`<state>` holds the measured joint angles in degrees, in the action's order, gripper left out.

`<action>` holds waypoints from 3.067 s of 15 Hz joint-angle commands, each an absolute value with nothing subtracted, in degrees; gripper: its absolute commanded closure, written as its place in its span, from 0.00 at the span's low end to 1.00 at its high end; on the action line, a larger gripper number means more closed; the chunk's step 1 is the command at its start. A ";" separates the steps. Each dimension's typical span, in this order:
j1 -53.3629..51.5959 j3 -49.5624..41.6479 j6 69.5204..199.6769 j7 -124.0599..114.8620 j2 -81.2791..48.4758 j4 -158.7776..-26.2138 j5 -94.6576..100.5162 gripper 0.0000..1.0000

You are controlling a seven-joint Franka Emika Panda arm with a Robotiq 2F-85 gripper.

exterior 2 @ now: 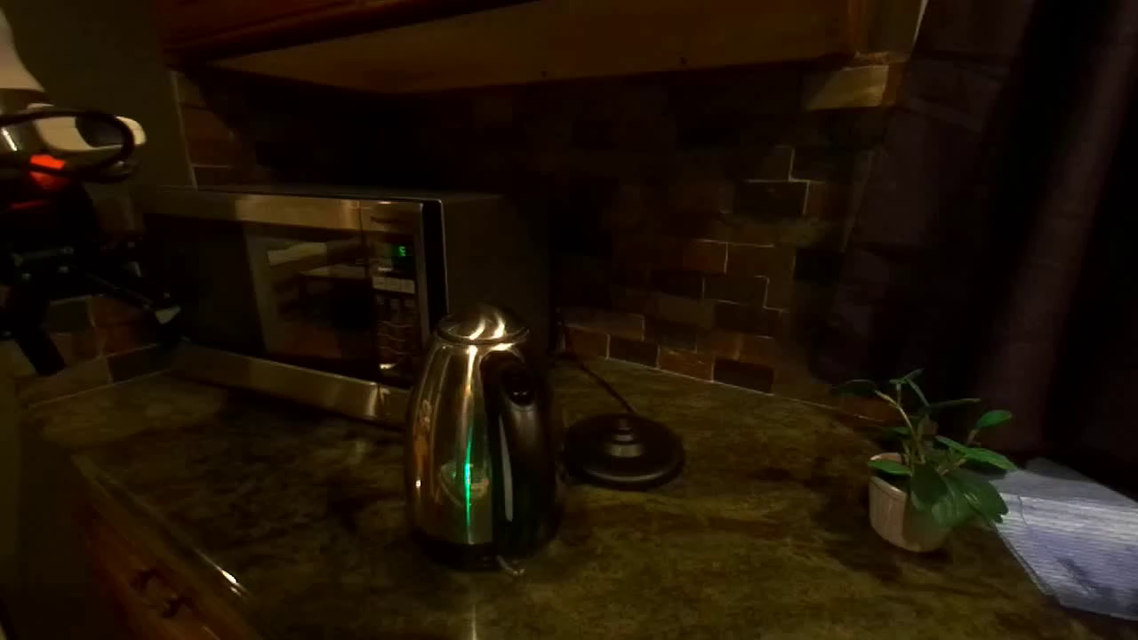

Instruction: Press on the microwave

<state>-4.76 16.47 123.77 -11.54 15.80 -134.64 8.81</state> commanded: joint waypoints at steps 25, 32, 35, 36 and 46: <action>-0.60 12.76 136.59 -25.34 8.77 -133.61 20.36 0.00; 0.79 9.69 141.23 -38.66 1.30 -132.70 37.18 0.60; -0.12 7.76 141.22 -44.08 -0.96 -131.97 42.38 0.82; -0.35 7.17 141.66 -45.15 -1.61 -131.84 43.17 0.89; -2.02 3.96 142.76 -54.89 -4.15 -130.23 52.85 1.00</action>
